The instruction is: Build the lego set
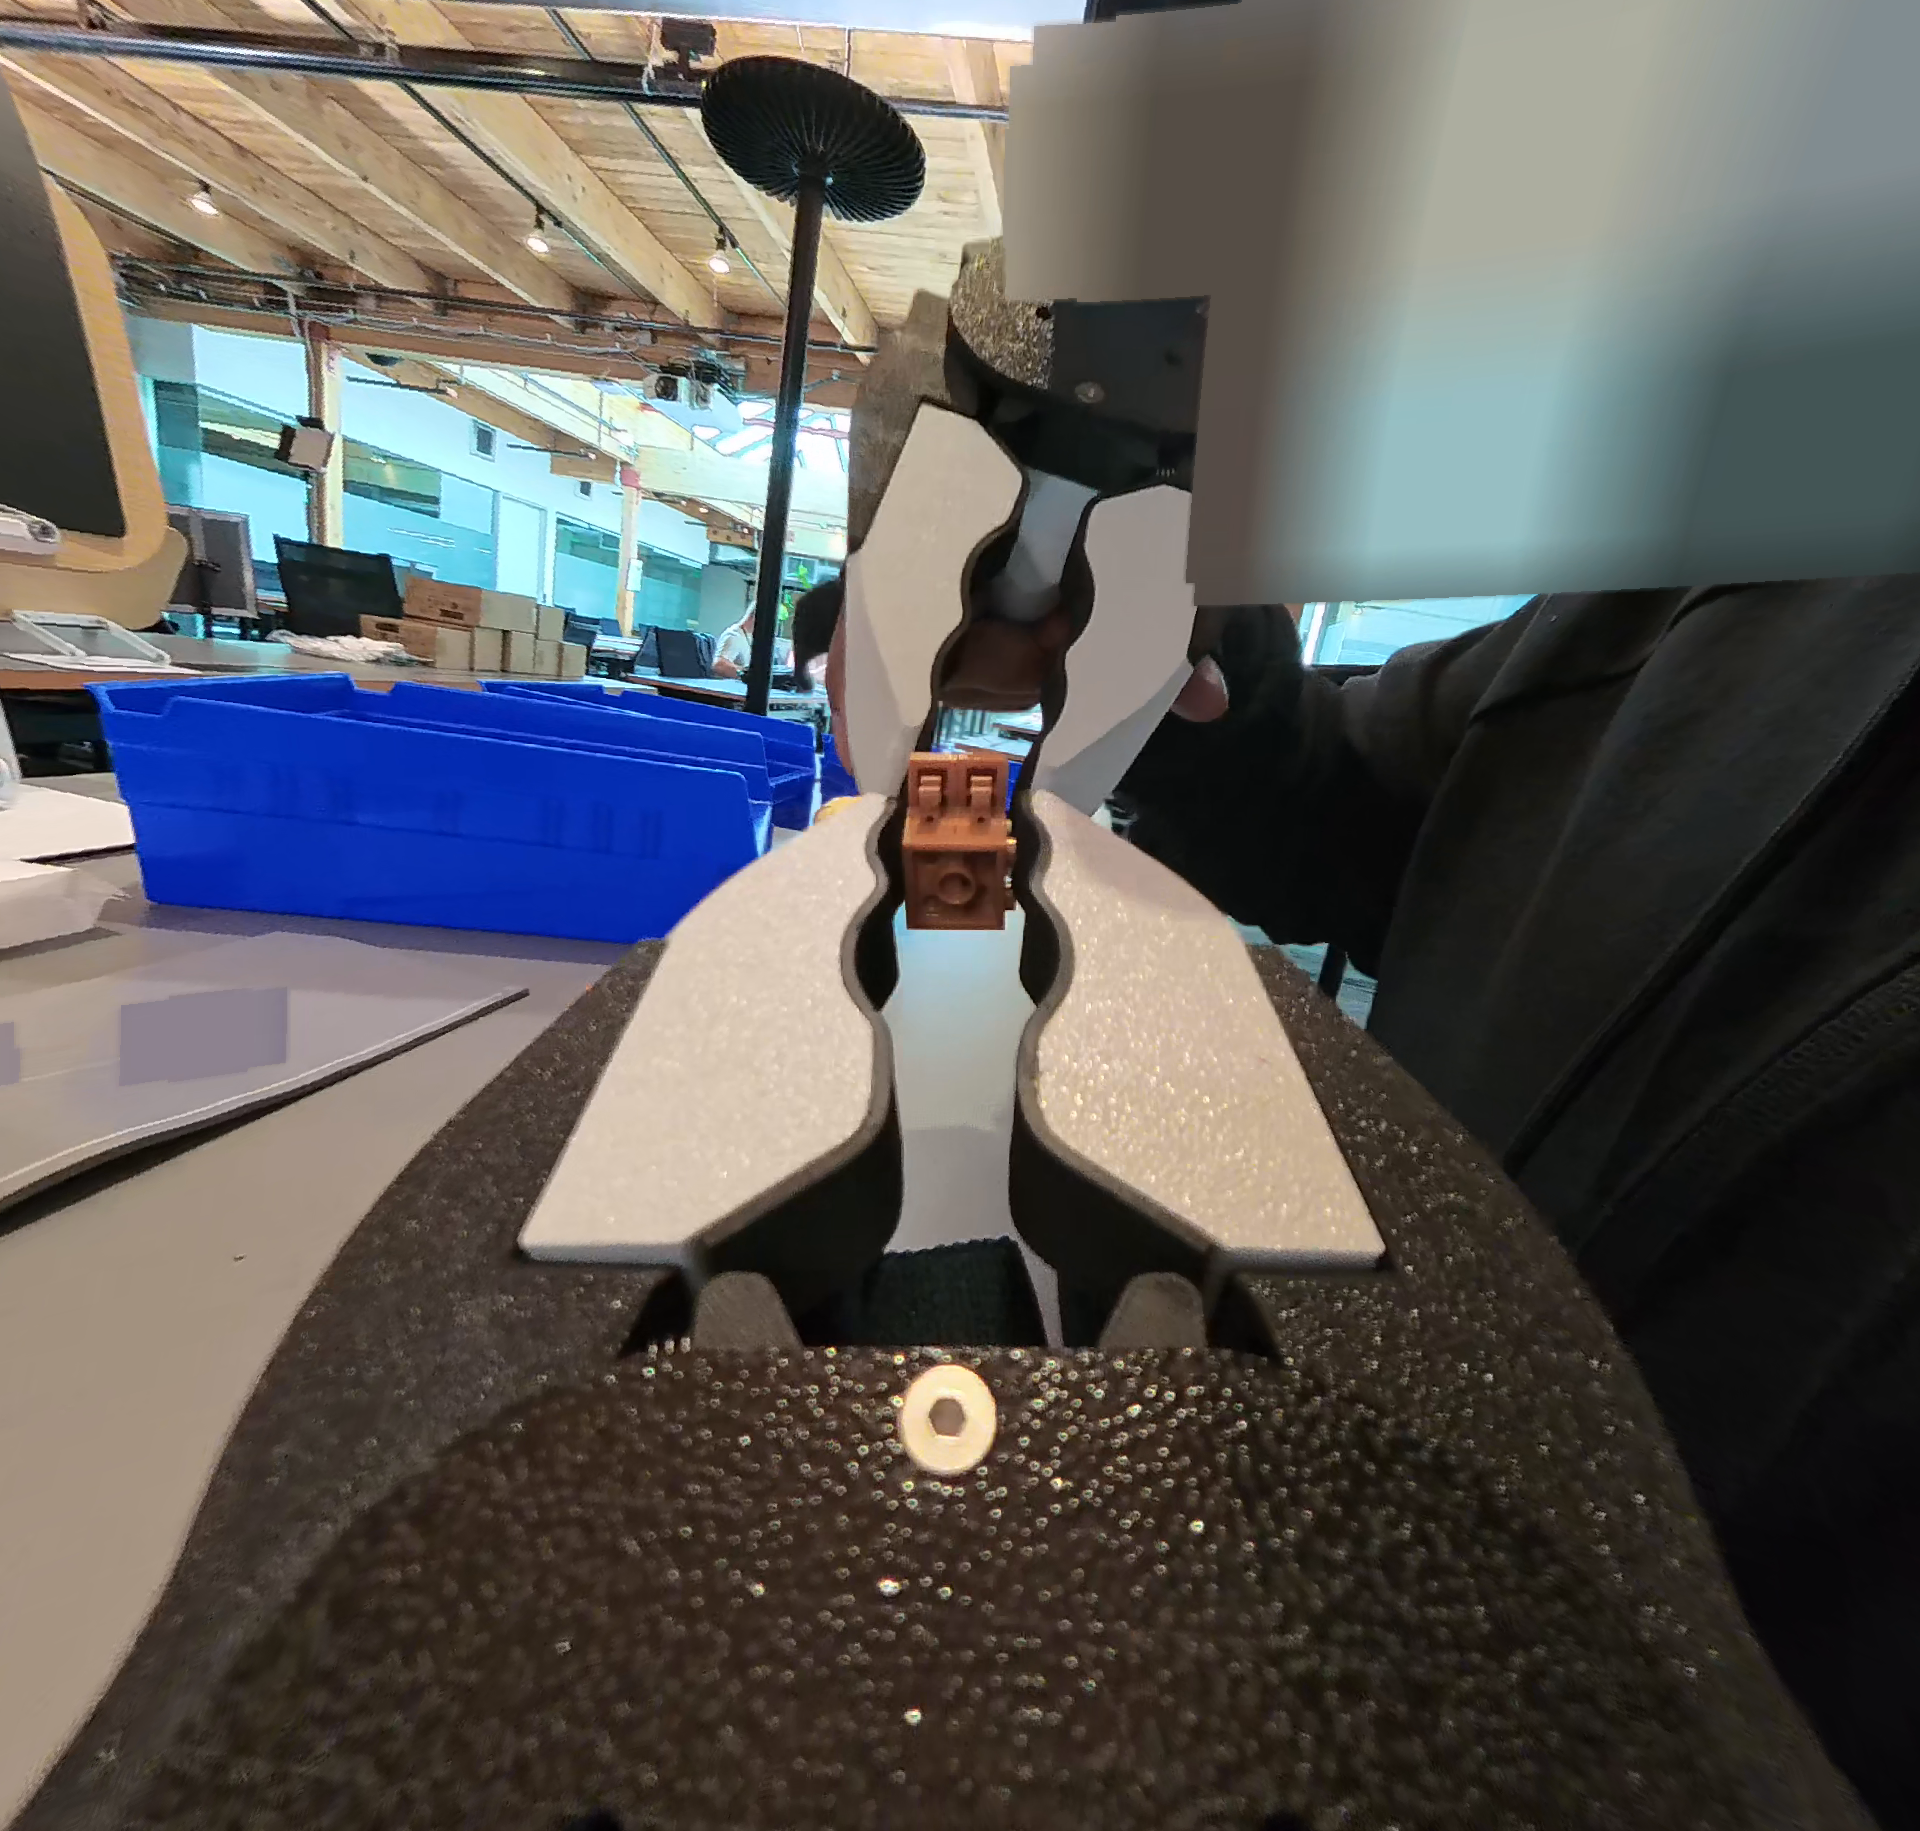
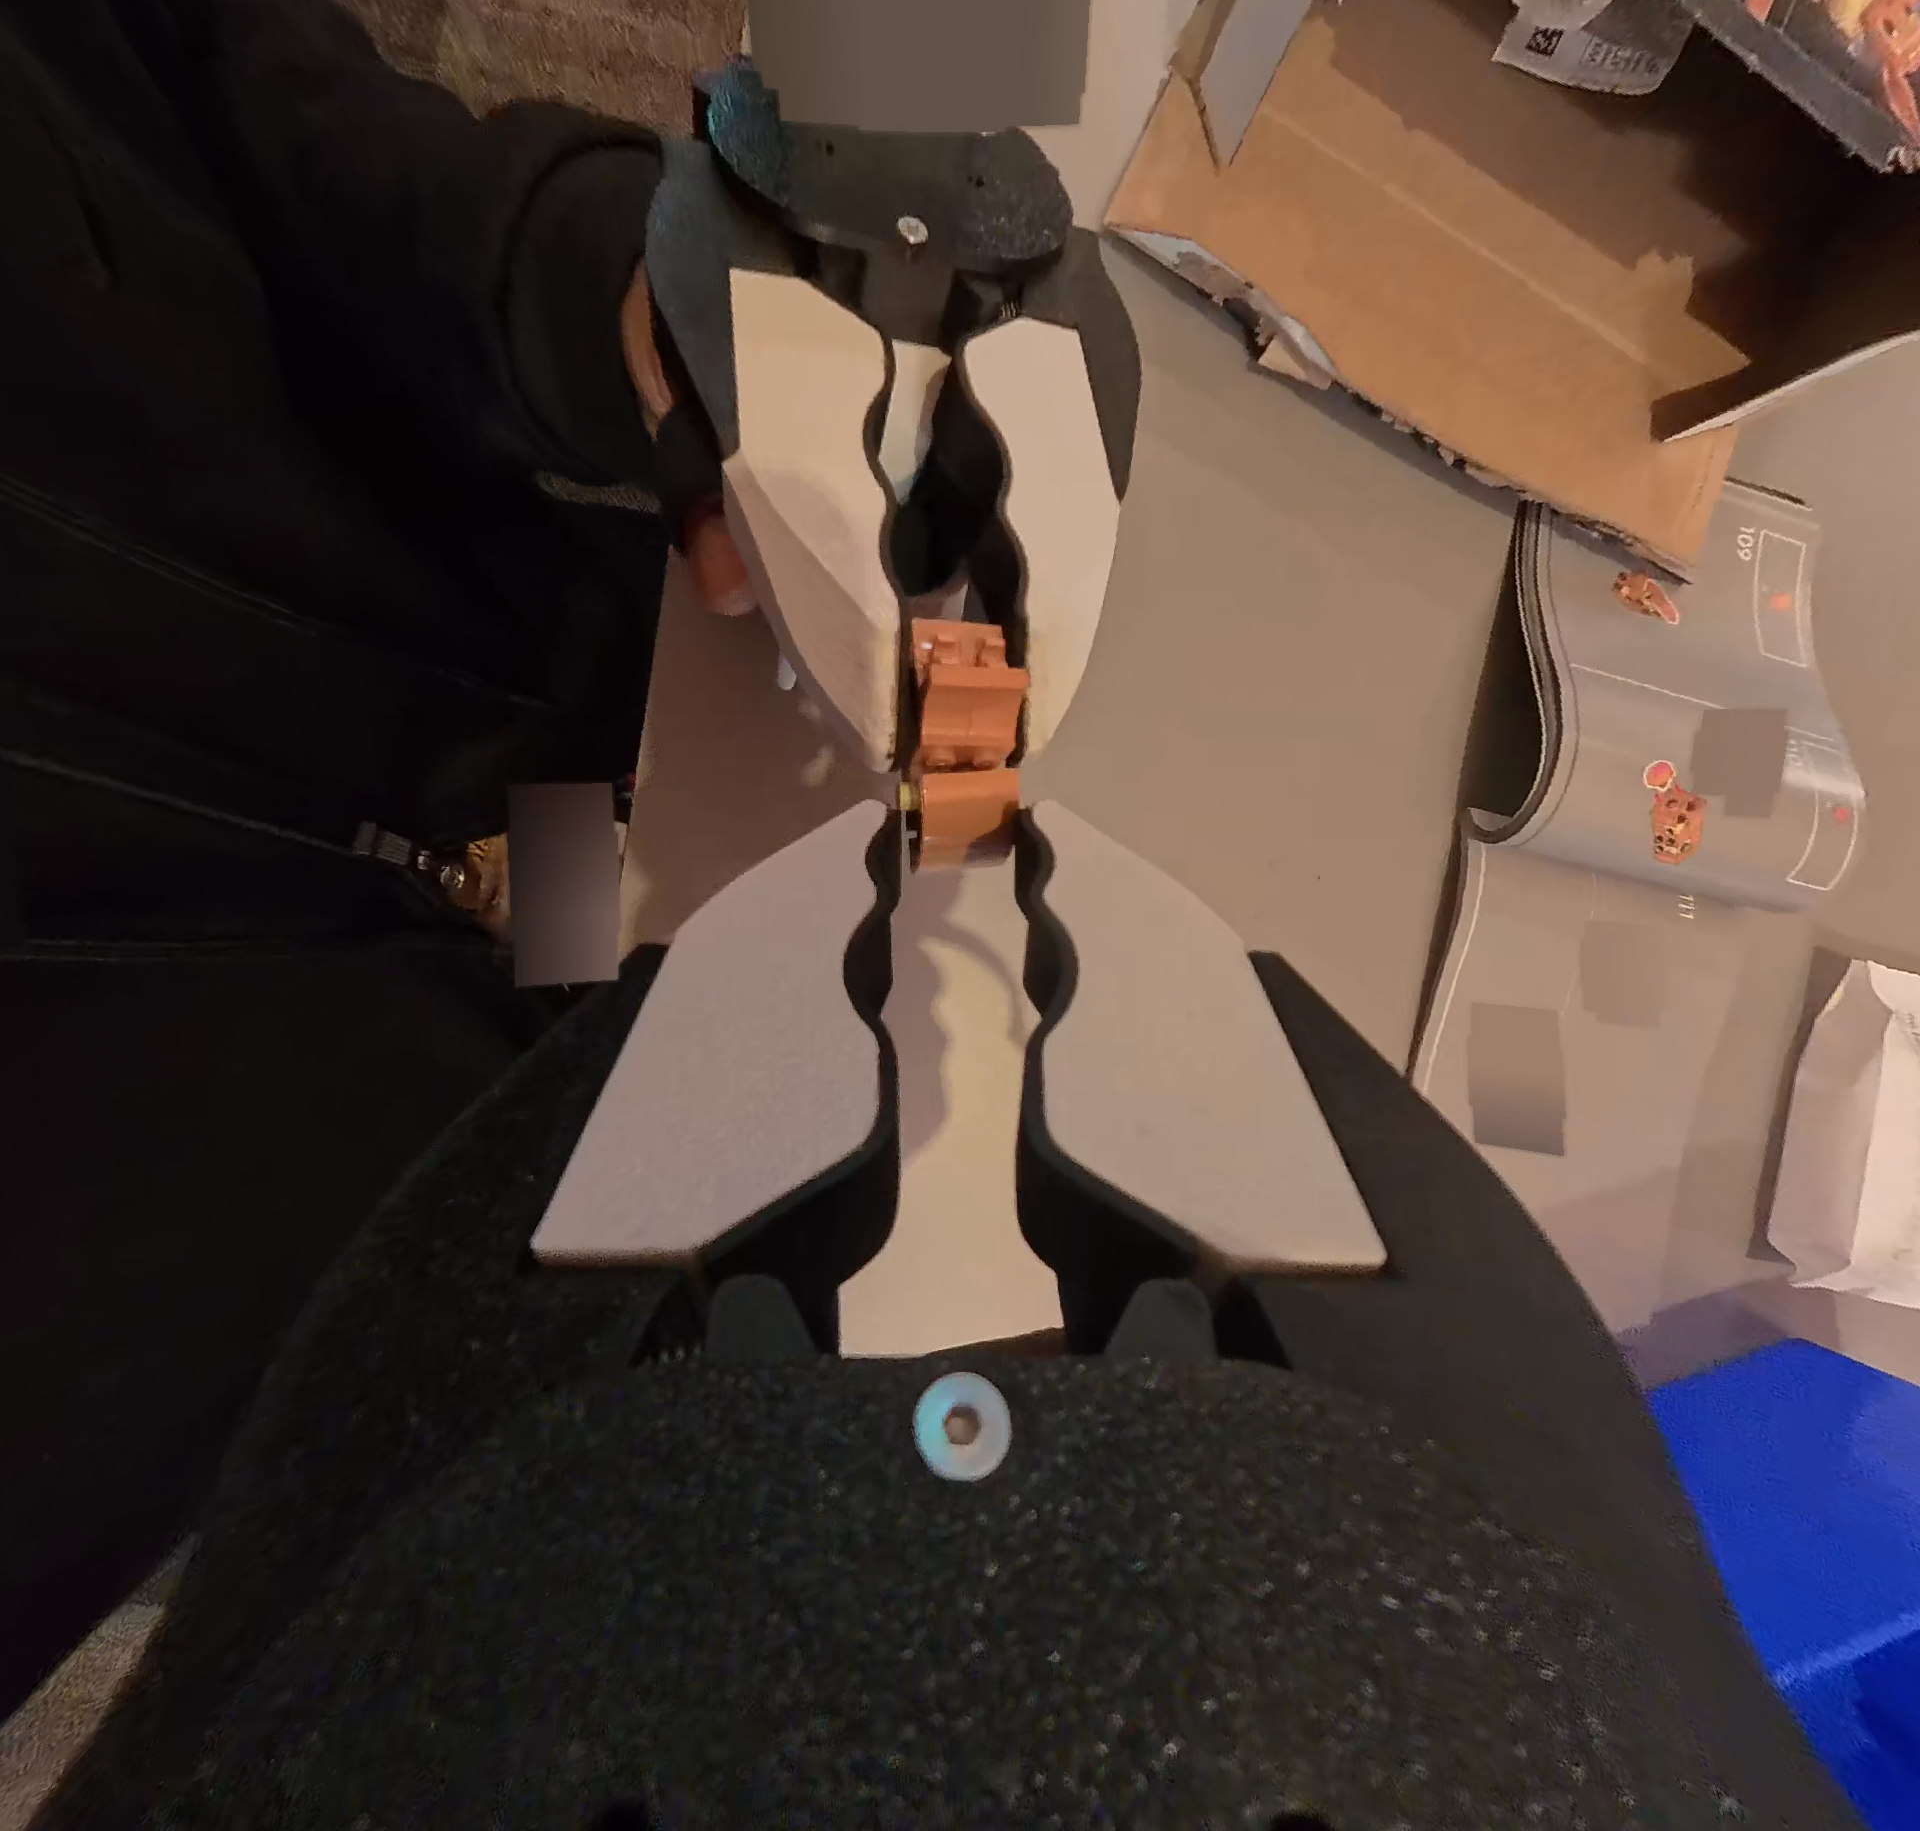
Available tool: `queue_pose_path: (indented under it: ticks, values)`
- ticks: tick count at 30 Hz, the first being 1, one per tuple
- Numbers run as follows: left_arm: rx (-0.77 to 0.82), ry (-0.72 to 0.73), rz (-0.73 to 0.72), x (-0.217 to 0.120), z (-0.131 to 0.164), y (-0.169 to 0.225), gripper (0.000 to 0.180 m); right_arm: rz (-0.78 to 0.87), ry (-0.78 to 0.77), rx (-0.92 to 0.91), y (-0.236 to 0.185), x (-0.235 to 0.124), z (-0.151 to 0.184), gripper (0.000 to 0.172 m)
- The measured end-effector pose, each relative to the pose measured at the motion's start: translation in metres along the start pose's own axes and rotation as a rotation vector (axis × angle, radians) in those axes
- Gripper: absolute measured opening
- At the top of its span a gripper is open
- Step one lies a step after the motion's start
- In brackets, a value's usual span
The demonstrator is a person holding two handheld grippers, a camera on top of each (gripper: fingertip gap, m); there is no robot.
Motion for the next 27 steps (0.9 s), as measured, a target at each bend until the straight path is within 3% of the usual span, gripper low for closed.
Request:
queue_pose_path:
  ticks: [6,10,14,18,23,27]
  values:
    - [0.030,-0.012,-0.031,0.000,0.001,0.002,0.019,0.029,-0.092,-0.056,-0.002,0.001,-0.006,0.021]
    - [-0.009,-0.032,-0.073,-0.002,0.001,-0.002,0.019,0.004,-0.059,-0.019,0.006,0.007,-0.002,0.021]
    - [-0.025,-0.167,-0.137,-0.004,0.003,-0.007,0.019,-0.005,0.002,0.087,0.017,0.021,0.019,0.018]
    - [-0.025,-0.321,-0.145,-0.003,0.006,-0.013,0.019,-0.020,-0.076,0.183,0.022,0.054,0.058,0.018]
    - [-0.058,-0.314,-0.109,0.005,0.007,-0.023,0.019,0.002,-0.234,0.200,0.018,0.096,0.090,0.019]
    - [-0.130,-0.258,-0.083,0.006,0.006,-0.031,0.019,0.011,-0.146,0.219,0.013,0.100,0.091,0.019]
Point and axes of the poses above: each gripper's, where its closed fingertips meet, x out along the fingers, z out of its underside, y = z × x across the jaws, the point moved 9 cm from there along -x, back along the fingers, and after that the axes turned 7 degrees about -y, right-handed, at the moved point
